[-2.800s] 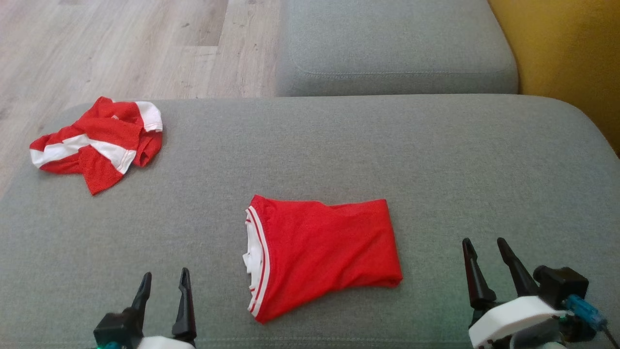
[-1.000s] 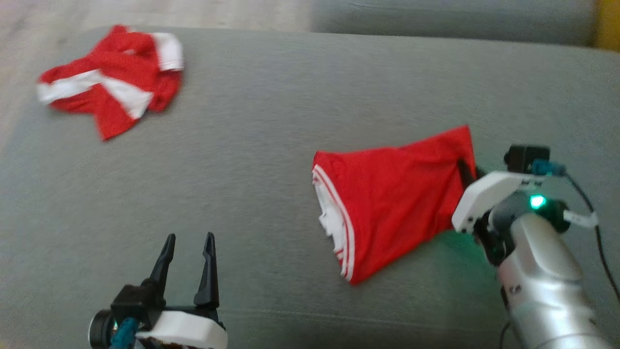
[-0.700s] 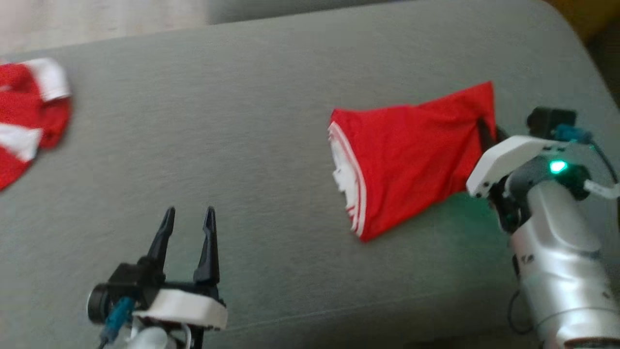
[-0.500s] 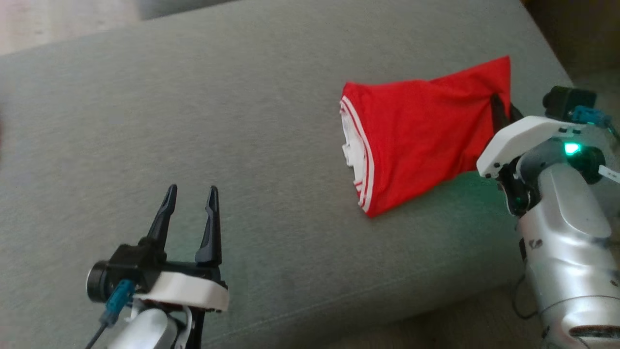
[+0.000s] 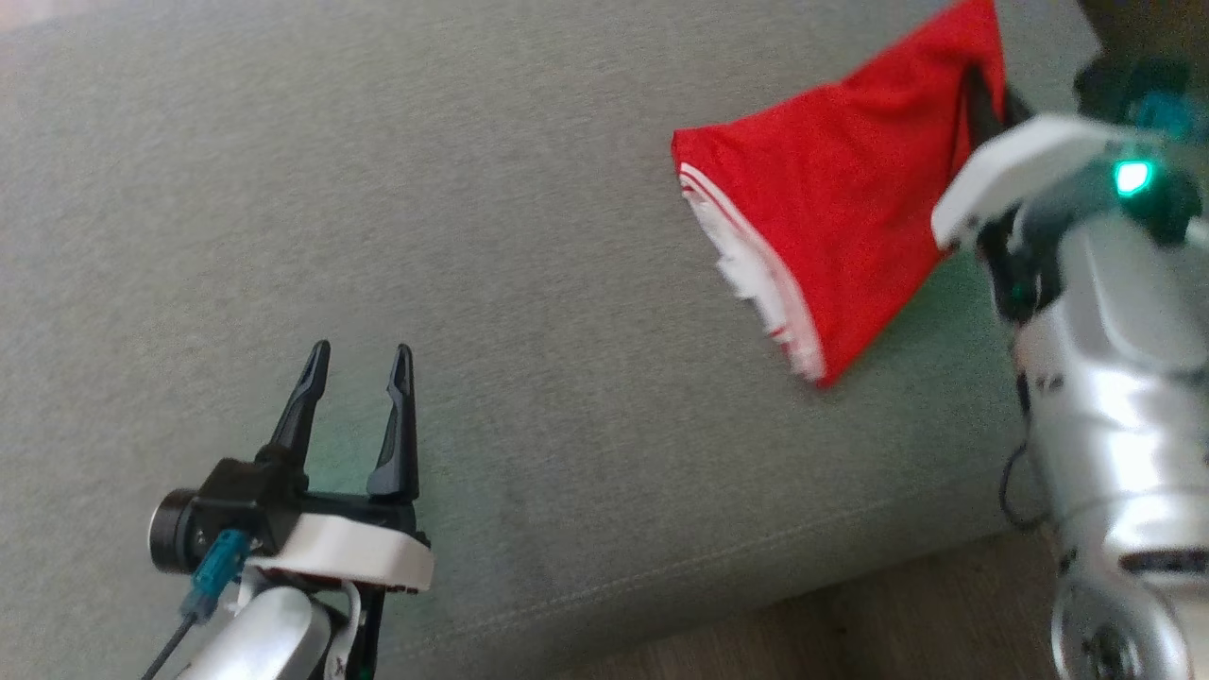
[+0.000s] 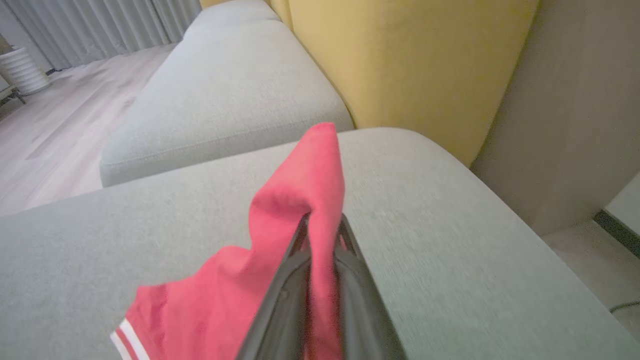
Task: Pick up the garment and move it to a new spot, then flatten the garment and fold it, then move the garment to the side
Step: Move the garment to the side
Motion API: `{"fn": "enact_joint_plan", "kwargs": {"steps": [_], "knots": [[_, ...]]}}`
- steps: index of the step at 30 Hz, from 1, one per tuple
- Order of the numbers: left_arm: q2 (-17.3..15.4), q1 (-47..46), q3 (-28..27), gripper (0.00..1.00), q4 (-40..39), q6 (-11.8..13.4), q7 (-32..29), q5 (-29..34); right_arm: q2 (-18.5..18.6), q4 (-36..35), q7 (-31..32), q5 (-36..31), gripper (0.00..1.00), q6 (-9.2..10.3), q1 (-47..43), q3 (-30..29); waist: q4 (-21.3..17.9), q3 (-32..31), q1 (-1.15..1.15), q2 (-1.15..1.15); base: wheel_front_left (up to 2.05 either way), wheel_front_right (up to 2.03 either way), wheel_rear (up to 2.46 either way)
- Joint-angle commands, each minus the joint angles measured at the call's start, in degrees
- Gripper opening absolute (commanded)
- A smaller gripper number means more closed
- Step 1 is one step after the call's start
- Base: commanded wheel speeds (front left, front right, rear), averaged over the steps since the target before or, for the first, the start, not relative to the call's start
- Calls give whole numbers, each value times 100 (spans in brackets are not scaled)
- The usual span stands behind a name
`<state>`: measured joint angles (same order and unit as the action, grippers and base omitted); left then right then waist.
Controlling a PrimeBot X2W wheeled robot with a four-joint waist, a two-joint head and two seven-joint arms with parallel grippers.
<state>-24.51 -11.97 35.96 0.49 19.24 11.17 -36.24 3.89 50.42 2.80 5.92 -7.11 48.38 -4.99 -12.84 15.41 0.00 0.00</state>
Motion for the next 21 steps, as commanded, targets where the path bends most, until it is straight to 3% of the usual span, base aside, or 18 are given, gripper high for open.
{"fn": "enact_joint_plan", "kwargs": {"steps": [1,4,10,18,21], "knots": [[-138,-212,-226,100,-206,32,12,37,-60,-159,-1,-68,0,-37,371,101,144,73,0,0,0,0,0],[-158,-227,-235,100,-252,53,7,48,71,22,38,-227,0,-37,766,-10,328,153,0,0,0,0,0],[-211,-263,-259,100,-327,92,-8,69,704,412,35,-730,0,-37,1290,-401,652,322,0,0,0,0,0],[-254,-281,-254,100,-419,118,-9,89,1529,672,3,-1441,0,-37,1468,-1323,870,499,0,0,0,0,0],[-253,-299,-239,100,-431,126,-14,100,1658,713,-64,-1677,0,-37,1481,-1560,901,524,0,0,0,0,0]]}}
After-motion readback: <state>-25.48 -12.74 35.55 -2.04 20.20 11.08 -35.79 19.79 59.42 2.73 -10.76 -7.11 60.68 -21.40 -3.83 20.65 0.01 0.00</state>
